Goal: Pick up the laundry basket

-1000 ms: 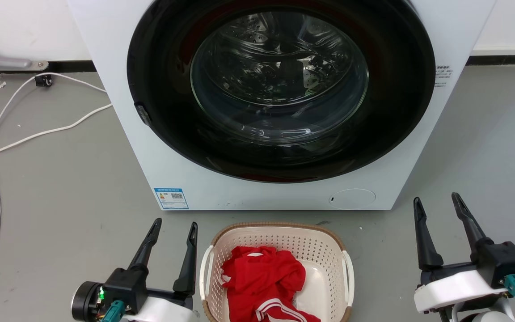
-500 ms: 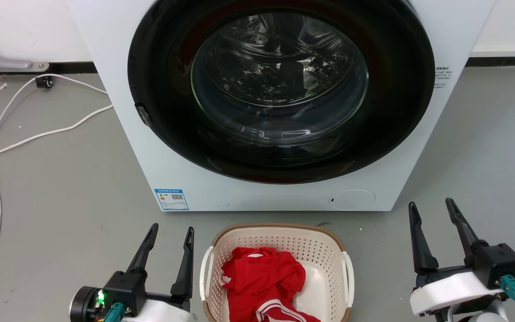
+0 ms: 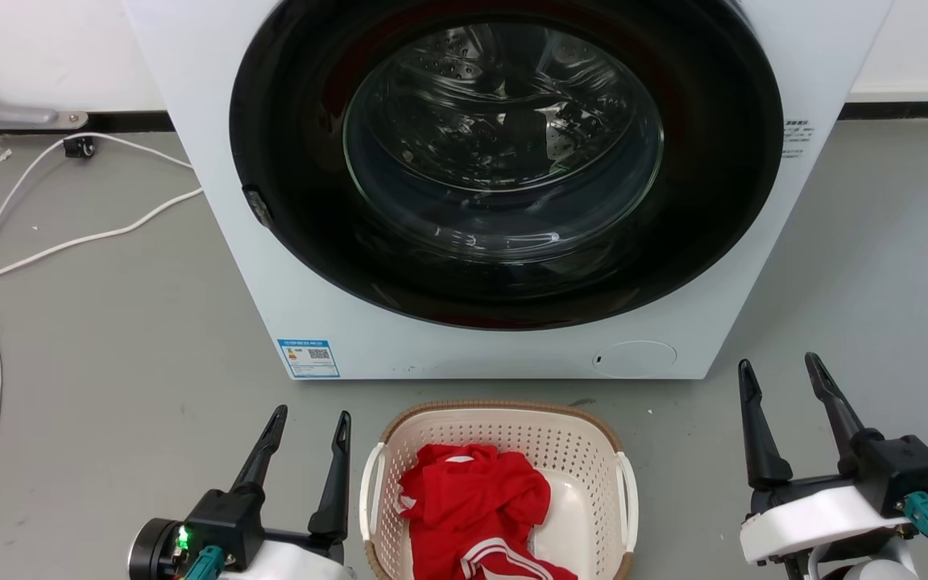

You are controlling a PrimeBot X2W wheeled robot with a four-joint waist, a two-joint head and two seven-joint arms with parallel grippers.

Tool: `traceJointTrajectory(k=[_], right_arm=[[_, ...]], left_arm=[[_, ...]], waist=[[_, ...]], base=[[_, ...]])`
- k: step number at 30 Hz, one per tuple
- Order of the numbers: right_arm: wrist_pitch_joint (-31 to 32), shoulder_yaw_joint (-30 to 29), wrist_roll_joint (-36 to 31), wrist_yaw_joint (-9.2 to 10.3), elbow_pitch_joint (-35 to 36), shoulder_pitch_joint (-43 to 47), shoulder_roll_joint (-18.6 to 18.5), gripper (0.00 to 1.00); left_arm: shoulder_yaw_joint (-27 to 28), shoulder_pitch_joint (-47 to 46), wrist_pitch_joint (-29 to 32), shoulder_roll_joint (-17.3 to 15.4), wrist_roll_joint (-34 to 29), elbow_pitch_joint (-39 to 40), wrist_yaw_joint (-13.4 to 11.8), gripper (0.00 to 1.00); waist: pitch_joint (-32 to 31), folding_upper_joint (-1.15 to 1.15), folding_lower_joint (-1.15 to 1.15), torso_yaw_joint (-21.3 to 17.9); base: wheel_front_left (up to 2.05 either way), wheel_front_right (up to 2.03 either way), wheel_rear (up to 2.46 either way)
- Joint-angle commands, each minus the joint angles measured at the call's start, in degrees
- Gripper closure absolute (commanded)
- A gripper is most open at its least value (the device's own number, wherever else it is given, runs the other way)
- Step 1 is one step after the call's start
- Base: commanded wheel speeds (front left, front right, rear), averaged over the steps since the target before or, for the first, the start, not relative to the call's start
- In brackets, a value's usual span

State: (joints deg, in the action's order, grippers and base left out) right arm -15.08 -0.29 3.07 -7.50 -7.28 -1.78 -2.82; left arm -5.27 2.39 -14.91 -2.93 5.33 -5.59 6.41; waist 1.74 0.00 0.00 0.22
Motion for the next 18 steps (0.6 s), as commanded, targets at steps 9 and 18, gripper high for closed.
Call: traceJointTrajectory(k=[9,18], right_arm=[[-0.1,1.3,-1.7,0.02,-3.9,-5.2,-0.1,0.0],[-0.1,2.3,-1.6,0.02,-10.0,-13.5,-0.1,0.0]], left_arm=[[1.3,-3.5,-0.3,0.0,-0.2,-3.4,0.4,0.0],[3.3,-11.5,-0.3,-2.8,1.0,-12.4,1.0,0.0]], waist=[[9.0,0.0,0.0,-1.9],[20.1,0.0,0.0,-3.6]], base=[[0.0,0.0,0.0],[0.0,0.0,0.0]])
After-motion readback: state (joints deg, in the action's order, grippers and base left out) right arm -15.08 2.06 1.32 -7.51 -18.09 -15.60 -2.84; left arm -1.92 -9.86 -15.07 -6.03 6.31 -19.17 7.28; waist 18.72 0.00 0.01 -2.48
